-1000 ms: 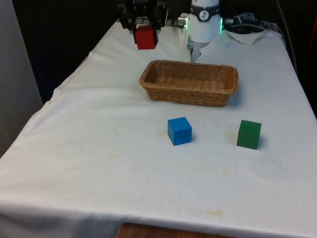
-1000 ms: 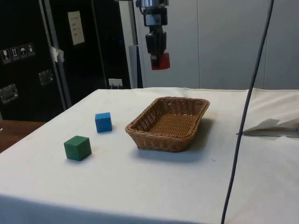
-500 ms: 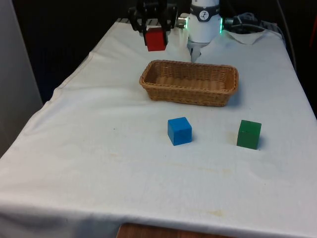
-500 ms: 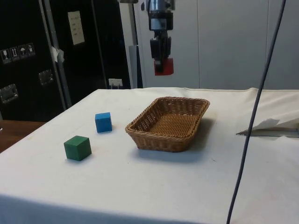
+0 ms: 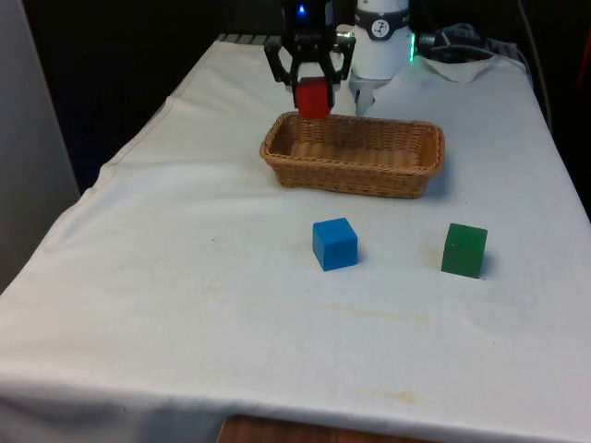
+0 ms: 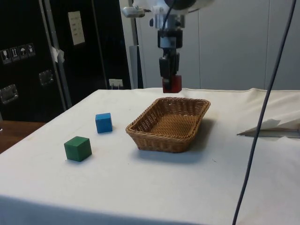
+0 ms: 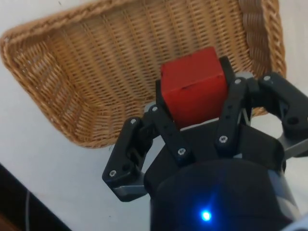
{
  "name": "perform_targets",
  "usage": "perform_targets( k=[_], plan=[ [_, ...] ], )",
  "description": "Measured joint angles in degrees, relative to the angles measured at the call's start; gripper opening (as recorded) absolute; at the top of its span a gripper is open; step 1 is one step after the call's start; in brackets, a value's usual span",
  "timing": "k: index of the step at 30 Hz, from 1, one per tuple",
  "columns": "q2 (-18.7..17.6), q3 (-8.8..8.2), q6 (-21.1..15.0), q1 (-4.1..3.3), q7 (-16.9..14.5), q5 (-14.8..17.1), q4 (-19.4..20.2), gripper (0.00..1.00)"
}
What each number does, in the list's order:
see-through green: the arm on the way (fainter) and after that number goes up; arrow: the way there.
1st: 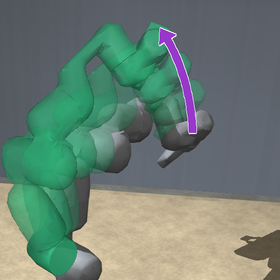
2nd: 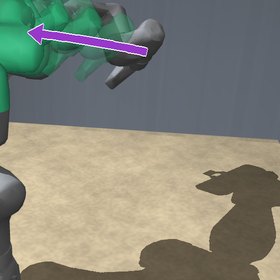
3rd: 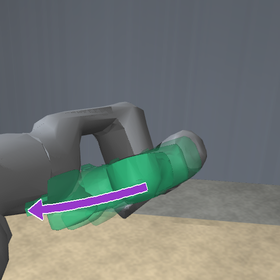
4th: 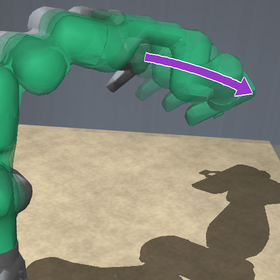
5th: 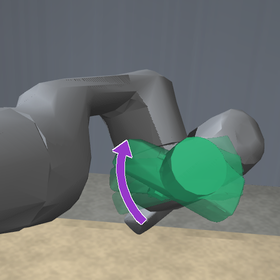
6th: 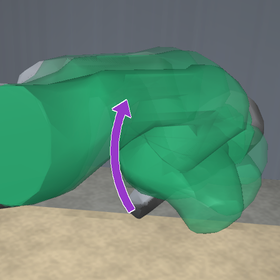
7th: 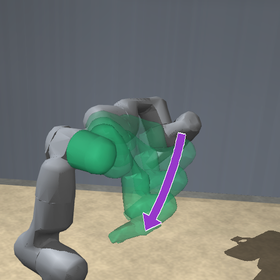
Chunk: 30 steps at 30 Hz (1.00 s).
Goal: Pick up exactly two blocks and place them into the basket.
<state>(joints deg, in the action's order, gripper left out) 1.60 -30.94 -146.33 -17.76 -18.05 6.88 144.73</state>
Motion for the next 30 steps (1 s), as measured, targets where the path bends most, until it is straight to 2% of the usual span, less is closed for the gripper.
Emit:
perform_targets(
  k=[4, 10, 16, 24, 30],
  plan=[
    [-0.34, 0.8, -3.84, 0.0, 0.92, 0.0, 3.38, 0.01],
    [-1.78, 2.18, -7.68, 0.0, 2.52, 0.17, 5.9, 0.01],
    [-4.07, 3.55, -10.49, 0.0, 3.5, 1.26, 6.93, 0.01],
    [-9.45, 6.53, -15.3, 0.0, 4.87, 4.58, 7.1, 0.01],
    [-11.46, 7.05, -17.53, 0.0, 4.98, 5.44, 6.93, 0.01]
  ],
)
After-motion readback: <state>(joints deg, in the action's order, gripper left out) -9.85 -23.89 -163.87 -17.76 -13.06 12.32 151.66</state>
